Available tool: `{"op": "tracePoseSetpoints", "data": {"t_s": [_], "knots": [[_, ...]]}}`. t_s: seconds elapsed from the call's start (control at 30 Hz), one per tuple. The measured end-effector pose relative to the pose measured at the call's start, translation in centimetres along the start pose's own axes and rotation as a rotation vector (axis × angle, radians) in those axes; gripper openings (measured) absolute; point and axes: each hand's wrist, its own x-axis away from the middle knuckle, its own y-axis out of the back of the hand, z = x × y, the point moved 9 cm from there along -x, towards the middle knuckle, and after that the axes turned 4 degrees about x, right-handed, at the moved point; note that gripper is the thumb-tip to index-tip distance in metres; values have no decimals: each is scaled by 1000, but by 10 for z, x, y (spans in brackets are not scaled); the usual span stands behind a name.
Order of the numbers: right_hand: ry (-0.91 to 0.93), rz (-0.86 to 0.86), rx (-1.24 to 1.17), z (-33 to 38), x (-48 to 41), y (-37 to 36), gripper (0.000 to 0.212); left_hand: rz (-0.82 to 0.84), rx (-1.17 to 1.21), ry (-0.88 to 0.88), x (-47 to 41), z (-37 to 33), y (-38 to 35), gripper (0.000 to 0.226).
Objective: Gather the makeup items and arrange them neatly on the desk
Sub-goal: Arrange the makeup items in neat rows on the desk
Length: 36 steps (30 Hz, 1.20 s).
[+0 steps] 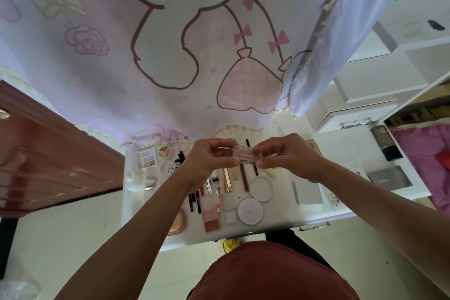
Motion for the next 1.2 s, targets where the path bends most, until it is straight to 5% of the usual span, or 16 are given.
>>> {"op": "tracePoseSetpoints", "data": {"t_s": [0.27,0.5,0.7,0.87,1.0,1.2], "knots": [[-9,-9,25,-4,6,3,30,-11,-29,1,1,1,-7,42],[89,-54,595,6,5,-3,28,-23,-121,27,2,5,-6,41],[191,-10,791,21,8,-12,40,-22,-97,48,5,6,-5,37],[352,-103,984,36,11,-21,63,-62,-80,50,5,4,1,35],[569,-331,1100,52,20,-23,51,-123,-68,37,4,1,7,32],[737,-282,1192,62,18,-35,41,-170,-58,54,4,4,11,31]]}}
